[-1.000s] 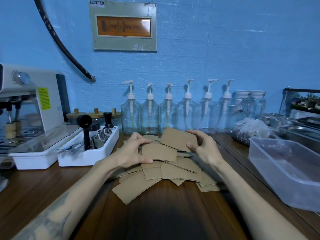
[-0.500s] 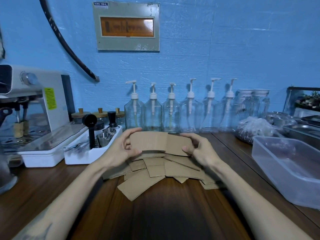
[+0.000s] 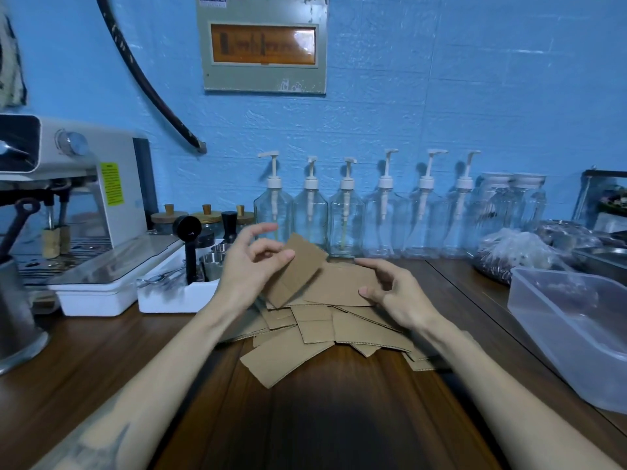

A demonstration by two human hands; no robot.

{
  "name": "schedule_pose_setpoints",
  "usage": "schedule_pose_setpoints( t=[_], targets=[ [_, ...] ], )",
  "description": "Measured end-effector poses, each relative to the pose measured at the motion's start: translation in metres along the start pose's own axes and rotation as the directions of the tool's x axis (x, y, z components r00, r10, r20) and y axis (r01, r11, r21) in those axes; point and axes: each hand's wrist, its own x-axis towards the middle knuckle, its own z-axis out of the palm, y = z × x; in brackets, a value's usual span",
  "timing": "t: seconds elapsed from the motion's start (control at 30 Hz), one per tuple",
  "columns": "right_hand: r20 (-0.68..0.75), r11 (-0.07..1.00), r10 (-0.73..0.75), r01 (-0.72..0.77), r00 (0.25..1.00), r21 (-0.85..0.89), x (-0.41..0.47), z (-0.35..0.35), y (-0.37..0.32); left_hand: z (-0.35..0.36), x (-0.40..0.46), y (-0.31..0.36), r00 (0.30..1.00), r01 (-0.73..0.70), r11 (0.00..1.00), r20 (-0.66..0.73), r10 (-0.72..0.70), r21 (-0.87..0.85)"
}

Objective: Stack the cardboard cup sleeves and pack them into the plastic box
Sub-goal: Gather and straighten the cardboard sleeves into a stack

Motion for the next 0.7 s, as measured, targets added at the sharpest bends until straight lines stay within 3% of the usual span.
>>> schedule_pose_setpoints(
  t=[0.1,0.2,0.43,0.57,0.7],
  targets=[
    [0.012,1.0,-0.001,0.002,1.0,-0.024,0.001,0.002,0.001,0.01,-0.008,-0.01,0.973,-0.13,0.963,0.219,0.077,0.238],
    [0.036,0.999,0.014,-0.012,0.999,-0.042,0.001,0.001,0.003,0.011,-0.013,-0.022,0.908,-0.289,0.825,0.412,0.076,0.486],
    [0.132,0.999,0.053,-0.052,0.99,-0.016,-0.003,0.001,-0.004,0.02,-0.018,-0.026,0.97,-0.153,0.824,0.244,0.019,0.545],
    [0.151,0.992,0.045,-0.063,0.988,0.114,-0.009,0.007,-0.021,0.031,-0.021,-0.029,0.934,-0.15,0.84,0.353,-0.053,0.522],
    [0.155,0.996,-0.033,0.046,0.987,-0.081,-0.013,0.011,-0.027,0.03,-0.019,-0.031,0.913,-0.229,0.786,0.407,-0.032,0.575]
  ],
)
